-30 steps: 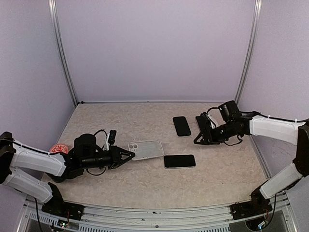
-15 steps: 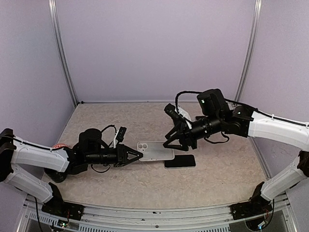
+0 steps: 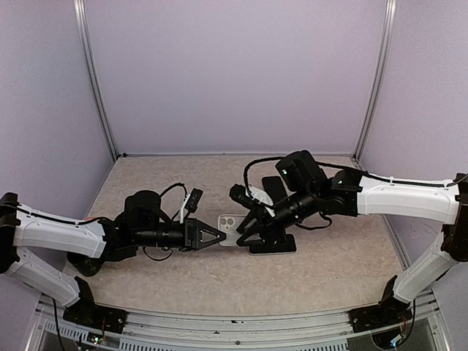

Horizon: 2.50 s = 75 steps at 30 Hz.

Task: Put the phone into the phone case
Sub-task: Adjust the phone case.

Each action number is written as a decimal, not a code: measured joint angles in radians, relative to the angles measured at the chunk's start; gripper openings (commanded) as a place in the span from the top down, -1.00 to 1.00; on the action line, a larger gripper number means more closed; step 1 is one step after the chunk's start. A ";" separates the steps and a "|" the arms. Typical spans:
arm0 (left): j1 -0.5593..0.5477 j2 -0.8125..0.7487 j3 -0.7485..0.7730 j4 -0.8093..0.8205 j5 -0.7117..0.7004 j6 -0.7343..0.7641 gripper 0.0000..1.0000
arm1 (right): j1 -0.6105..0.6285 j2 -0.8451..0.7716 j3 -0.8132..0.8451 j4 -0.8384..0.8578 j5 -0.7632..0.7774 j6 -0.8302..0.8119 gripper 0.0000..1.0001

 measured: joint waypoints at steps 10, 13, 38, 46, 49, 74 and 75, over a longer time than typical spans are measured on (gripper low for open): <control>-0.010 -0.013 0.011 -0.046 -0.012 0.031 0.87 | 0.001 0.016 -0.023 -0.014 -0.010 -0.033 0.43; -0.010 -0.018 0.018 -0.055 -0.021 0.033 0.87 | 0.001 0.014 -0.040 -0.017 -0.011 -0.040 0.44; -0.016 -0.034 0.018 -0.071 -0.042 0.038 0.87 | 0.010 -0.015 -0.086 0.033 0.077 -0.051 0.43; -0.017 -0.040 0.018 -0.091 -0.048 0.038 0.86 | 0.039 0.023 -0.078 0.023 0.119 -0.052 0.58; -0.018 -0.044 0.018 -0.099 -0.051 0.038 0.86 | 0.045 0.036 -0.065 0.021 0.151 -0.047 0.67; -0.010 -0.079 0.003 -0.171 -0.109 -0.007 0.86 | 0.124 0.074 -0.027 0.009 0.299 -0.048 1.00; -0.006 -0.086 -0.003 -0.172 -0.111 -0.013 0.86 | 0.126 0.072 -0.027 0.013 0.294 -0.049 1.00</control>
